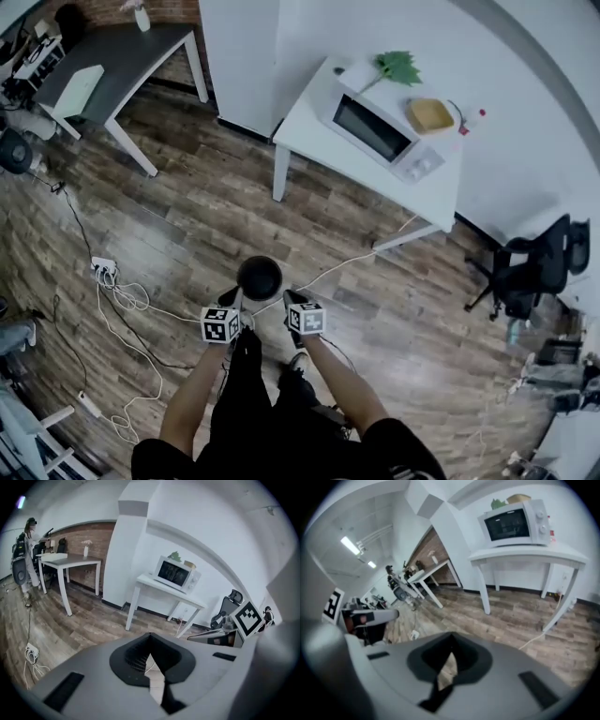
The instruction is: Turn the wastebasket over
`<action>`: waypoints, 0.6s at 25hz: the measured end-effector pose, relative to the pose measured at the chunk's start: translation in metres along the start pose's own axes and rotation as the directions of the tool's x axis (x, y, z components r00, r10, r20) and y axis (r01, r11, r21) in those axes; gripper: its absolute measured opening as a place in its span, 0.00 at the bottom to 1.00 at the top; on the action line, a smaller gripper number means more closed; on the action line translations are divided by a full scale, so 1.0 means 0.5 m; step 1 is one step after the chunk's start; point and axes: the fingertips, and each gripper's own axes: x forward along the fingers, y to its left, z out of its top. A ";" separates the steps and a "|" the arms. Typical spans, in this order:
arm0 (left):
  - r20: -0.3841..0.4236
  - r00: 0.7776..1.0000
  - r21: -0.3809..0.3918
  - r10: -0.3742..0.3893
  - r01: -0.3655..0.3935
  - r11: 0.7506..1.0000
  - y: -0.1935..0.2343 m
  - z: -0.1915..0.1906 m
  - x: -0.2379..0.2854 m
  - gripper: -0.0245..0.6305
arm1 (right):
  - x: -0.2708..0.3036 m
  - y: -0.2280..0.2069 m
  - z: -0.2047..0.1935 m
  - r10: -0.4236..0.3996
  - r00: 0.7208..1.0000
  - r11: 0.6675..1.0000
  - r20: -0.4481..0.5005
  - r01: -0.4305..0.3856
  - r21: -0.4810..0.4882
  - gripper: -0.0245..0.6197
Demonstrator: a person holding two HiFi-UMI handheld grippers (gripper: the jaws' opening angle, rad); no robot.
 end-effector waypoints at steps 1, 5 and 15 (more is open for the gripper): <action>0.023 1.000 0.010 -0.005 0.005 1.000 -0.021 0.022 -0.023 0.09 | -0.024 0.010 0.012 0.006 1.000 1.000 0.018 -0.006 -0.007 0.09; 0.100 0.995 0.018 -0.003 0.001 1.000 -0.085 0.085 -0.112 0.09 | -0.117 0.054 0.052 0.024 0.997 0.999 0.079 -0.020 -0.042 0.09; 0.373 0.928 0.059 -0.003 -0.021 0.998 -0.225 0.247 -0.336 0.09 | -0.350 0.159 0.188 0.074 0.948 0.991 0.310 -0.035 -0.130 0.09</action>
